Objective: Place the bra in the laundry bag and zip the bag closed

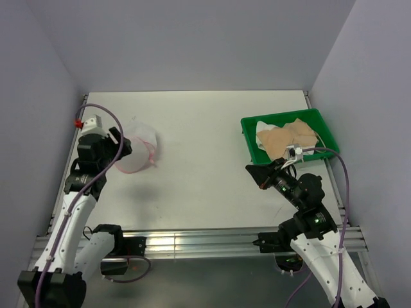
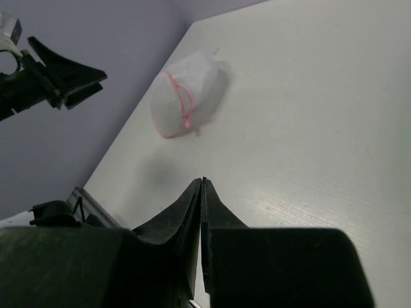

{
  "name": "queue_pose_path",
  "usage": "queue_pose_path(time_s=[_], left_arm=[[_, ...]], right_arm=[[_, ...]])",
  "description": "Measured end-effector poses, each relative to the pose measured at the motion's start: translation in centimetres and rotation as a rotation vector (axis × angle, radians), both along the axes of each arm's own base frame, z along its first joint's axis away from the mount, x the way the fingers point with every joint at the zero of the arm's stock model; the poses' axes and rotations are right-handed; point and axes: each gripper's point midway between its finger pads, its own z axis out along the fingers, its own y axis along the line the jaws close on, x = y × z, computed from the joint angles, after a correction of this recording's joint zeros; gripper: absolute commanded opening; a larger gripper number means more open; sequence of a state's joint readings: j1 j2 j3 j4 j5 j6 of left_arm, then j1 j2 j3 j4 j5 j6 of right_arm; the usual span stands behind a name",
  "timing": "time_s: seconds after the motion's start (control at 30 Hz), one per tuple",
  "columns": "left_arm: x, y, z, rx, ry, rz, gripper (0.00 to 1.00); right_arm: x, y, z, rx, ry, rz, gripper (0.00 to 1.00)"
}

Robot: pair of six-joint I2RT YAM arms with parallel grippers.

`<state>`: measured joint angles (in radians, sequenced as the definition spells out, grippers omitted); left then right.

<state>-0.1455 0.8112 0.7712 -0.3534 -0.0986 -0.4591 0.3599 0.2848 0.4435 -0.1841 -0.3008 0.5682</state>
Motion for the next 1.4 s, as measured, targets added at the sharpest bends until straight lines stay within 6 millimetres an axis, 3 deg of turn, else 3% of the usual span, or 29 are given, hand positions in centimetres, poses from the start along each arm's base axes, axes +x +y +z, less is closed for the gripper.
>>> queue_pose_path(time_s=[0.2, 0.33, 0.6, 0.87, 0.97, 1.1, 1.17, 1.27, 1.4], left_arm=[[1.5, 7.4, -2.9, -0.043, 0.086, 0.263, 0.84], [2.0, 10.3, -5.3, -0.064, 0.154, 0.354, 0.78], [3.4, 10.5, -13.0, -0.143, 0.372, 0.257, 0.75], [3.8, 9.7, -15.9, -0.196, 0.434, 0.152, 0.73], [4.1, 9.3, -17.5, -0.215, 0.487, 0.117, 0.65], [4.8, 8.9, -18.7, -0.24, 0.518, 0.072, 0.33], [4.8, 8.7, -18.9, -0.239, 0.52, 0.061, 0.24], [5.0, 8.8, -18.7, -0.236, 0.509, 0.057, 0.02], [5.2, 8.7, -18.6, -0.238, 0.503, 0.051, 0.0]], right_arm=[[-0.1, 1.1, -0.4, 0.022, -0.006, 0.06, 0.13], [-0.4, 1.5, 0.0, 0.03, -0.027, 0.09, 0.14], [-0.7, 2.0, -0.8, 0.025, -0.027, 0.126, 0.14], [-1.1, 2.5, -1.0, 0.017, -0.027, 0.16, 0.11], [-1.1, 2.7, -1.3, 0.009, -0.019, 0.175, 0.11], [-1.1, 3.2, -1.5, 0.006, -0.008, 0.198, 0.11], [-1.0, 3.5, -1.6, 0.005, -0.003, 0.207, 0.11], [-0.9, 4.1, -1.9, 0.001, 0.009, 0.224, 0.11], [-0.9, 4.7, -2.5, -0.004, 0.036, 0.238, 0.11]])
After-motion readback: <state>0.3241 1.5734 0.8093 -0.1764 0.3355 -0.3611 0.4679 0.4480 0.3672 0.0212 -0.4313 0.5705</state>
